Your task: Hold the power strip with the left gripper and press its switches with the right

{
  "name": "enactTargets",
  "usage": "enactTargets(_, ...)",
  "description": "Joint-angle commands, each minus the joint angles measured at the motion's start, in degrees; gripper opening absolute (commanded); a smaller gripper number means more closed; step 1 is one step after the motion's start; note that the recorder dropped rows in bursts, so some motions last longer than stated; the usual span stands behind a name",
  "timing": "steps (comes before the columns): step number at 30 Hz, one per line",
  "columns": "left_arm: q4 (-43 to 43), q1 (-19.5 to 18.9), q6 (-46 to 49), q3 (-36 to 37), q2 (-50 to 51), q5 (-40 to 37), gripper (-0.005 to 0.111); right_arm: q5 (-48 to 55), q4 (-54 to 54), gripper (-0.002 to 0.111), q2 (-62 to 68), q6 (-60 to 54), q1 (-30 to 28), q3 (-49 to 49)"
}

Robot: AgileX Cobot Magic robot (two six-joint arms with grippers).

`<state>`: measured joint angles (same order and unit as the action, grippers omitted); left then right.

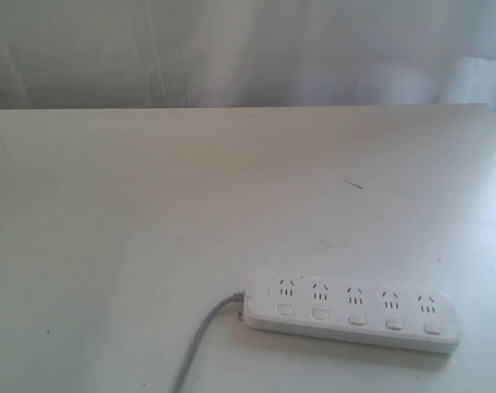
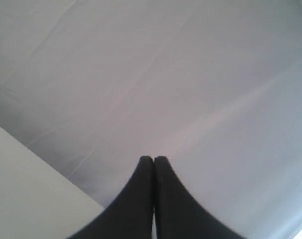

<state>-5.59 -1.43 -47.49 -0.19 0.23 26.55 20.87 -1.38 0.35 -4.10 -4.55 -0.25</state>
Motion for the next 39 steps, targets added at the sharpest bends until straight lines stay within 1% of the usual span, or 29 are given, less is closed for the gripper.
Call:
enactTargets(1,-3.03,-0.18,-0.64,0.19,-0.23,6.42,0.0,-0.52,0.1,0.0,-0.35,0.0,-0.07,0.25)
enactTargets(5,-1.55,-0.18,-3.53,0.19,-0.23,11.95,0.0,-0.52,0.1,0.0,-0.35,0.0,-0.07,0.25)
enactTargets(7,4.45,-0.18,-4.87,-0.99,-0.23,11.64,0.0,-0.52,0.1,0.0,-0.35,0.0,-0.07,0.25)
enactTargets(9,15.19,-0.18,-5.65,-4.58,-0.23,8.5,0.0,-0.52,0.1,0.0,-0.35,0.0,-0.07,0.25)
enactTargets(10,25.32,-0.18,-7.23,-7.47,-0.23,4.02,0.0,-0.52,0.1,0.0,-0.35,0.0,-0.07,0.25)
enactTargets(11,33.42,-0.18,-10.84,-10.53,-0.23,0.65,0.0,-0.52,0.1,0.0,-0.35,0.0,-0.07,0.25)
enactTargets(12,43.82,-0.18,-16.23,-13.46,-0.23,-2.4,0.0,-0.52,0.1,0.0,-0.35,0.0,-0.07,0.25)
enactTargets(13,53.6,-0.18,-22.36,-16.12,0.27,-4.14,0.0,-0.52,0.1,0.0,-0.35,0.0,-0.07,0.25)
enactTargets(14,60.6,-0.18,-27.2,-18.08,1.33,-4.54,0.0,-0.52,0.1,0.0,-0.35,0.0,-0.07,0.25)
enactTargets(16,75.65,-0.18,-38.12,-22.45,4.05,-2.88,0.0,-0.52,0.1,0.0,-0.35,0.0,-0.07,0.25)
enactTargets(18,88.17,-0.18,-45.54,-26.04,7.22,1.36,0.0,-0.52,0.1,0.0,-0.35,0.0,-0.07,0.25)
enactTargets(19,93.32,-0.18,-48.78,-27.99,9.3,4.35,0.0,-0.52,0.1,0.0,-0.35,0.0,-0.07,0.25)
enactTargets(22,104.01,-0.18,-56.05,-33.42,15.52,10.91,0.0,-0.52,0.1,0.0,-0.35,0.0,-0.07,0.25)
enactTargets(24,105.54,-0.18,-59.43,-36.42,19.45,14.58,0.0,-0.52,0.1,0.0,-0.35,0.0,-0.07,0.25)
enactTargets(31,105.54,-0.18,-59.06,-43.48,32.1,24.75,0.0,-0.52,0.1,0.0,-0.35,0.0,-0.07,0.25)
enactTargets(34,105.54,-0.18,-57.33,-44.6,35.79,24.83,0.0,-0.52,0.1,0.0,-0.35,0.0,-0.07,0.25)
enactTargets(39,105.54,-0.18,-54.05,-46.87,40.58,18.81,0.0,-0.52,0.1,0.0,-0.35,0.0,-0.07,0.25)
